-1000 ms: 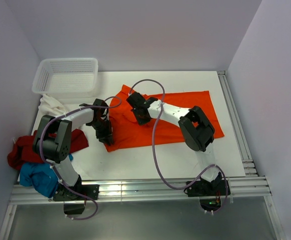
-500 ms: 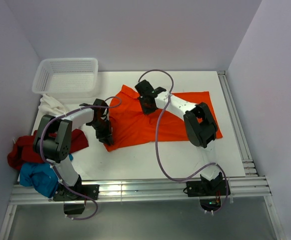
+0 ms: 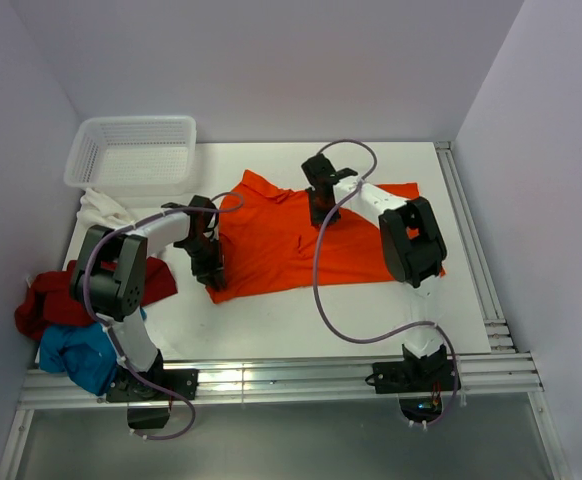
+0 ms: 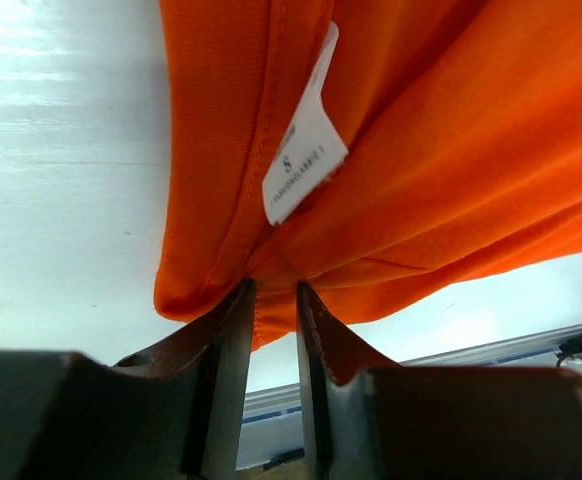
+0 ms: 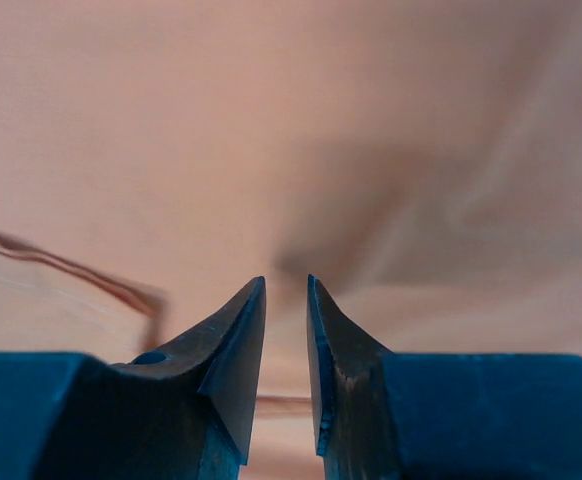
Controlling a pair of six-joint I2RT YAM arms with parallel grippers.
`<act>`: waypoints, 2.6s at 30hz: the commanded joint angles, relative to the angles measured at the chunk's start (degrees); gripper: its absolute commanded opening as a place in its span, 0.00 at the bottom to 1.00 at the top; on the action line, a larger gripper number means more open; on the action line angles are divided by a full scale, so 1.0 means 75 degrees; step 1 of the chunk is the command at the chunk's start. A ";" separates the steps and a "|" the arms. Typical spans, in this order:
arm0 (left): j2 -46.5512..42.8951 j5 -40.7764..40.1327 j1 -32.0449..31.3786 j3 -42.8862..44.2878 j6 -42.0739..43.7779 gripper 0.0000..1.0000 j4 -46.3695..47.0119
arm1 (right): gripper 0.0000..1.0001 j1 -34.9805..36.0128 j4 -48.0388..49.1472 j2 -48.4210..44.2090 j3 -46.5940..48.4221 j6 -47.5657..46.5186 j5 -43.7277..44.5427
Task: Roll the t-shirts
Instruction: Fold the tshirt
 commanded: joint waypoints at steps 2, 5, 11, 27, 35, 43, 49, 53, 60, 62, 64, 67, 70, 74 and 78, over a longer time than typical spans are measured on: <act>0.0135 -0.0582 -0.0005 0.0440 0.0295 0.31 -0.0289 | 0.31 -0.0444 0.0074 -0.1558 -0.1029 0.0505 -0.0327; 0.0077 -0.0571 -0.0005 0.0732 0.0284 0.34 -0.0418 | 0.36 -0.1111 0.0132 -0.2576 -0.2010 0.1008 -0.0782; -0.0005 -0.0629 -0.0005 0.1132 0.0261 0.41 -0.0571 | 0.63 -0.3194 0.0379 -0.4511 -0.4216 0.1817 -0.1851; -0.0333 -0.0430 -0.0005 0.0559 0.0295 0.42 -0.0360 | 0.71 -0.6911 0.0649 -0.6414 -0.6632 0.2663 -0.1500; -0.0426 -0.0325 -0.0005 0.0546 0.0307 0.41 -0.0430 | 0.66 -0.7652 0.1082 -0.5723 -0.6750 0.2850 -0.1524; -0.0872 -0.0091 0.0018 0.0465 0.0062 0.57 -0.0407 | 0.59 -0.7688 0.1551 -0.5173 -0.6879 0.3331 -0.1231; -0.1422 0.0506 0.0287 -0.0155 -0.0419 0.66 0.0026 | 0.49 -0.7688 0.1844 -0.4797 -0.7101 0.3612 -0.0926; -0.1937 0.0835 0.0393 -0.0671 -0.0829 0.76 0.0378 | 0.36 -0.7664 0.1902 -0.4574 -0.7043 0.3530 -0.0832; -0.2630 0.0940 0.0428 -0.1433 -0.1648 0.80 0.0811 | 0.00 -0.7653 0.1423 -0.4117 -0.6434 0.3483 -0.0832; -0.2817 0.0906 0.0440 -0.1679 -0.1825 0.80 0.0917 | 0.00 -0.7664 0.1282 -0.4117 -0.6352 0.3507 -0.0645; -0.2911 0.0847 0.0440 -0.1937 -0.2036 0.79 0.1034 | 0.00 -0.7664 0.1235 -0.4164 -0.6293 0.3542 -0.0644; -0.3017 0.0754 0.0440 -0.2230 -0.2247 0.76 0.1233 | 0.00 -0.7664 0.1211 -0.4199 -0.6281 0.3554 -0.0749; -0.2959 0.0543 0.0440 -0.2371 -0.2329 0.73 0.1374 | 0.00 -0.7652 0.1211 -0.4187 -0.6293 0.3565 -0.0785; -0.2620 0.0110 0.0440 -0.2348 -0.2318 0.68 0.1585 | 0.00 -0.7664 0.1246 -0.4304 -0.6328 0.3554 -0.0785; -0.2279 -0.0102 0.0440 -0.2313 -0.2330 0.53 0.1913 | 0.00 -0.7653 0.1200 -0.4445 -0.6363 0.3565 -0.0785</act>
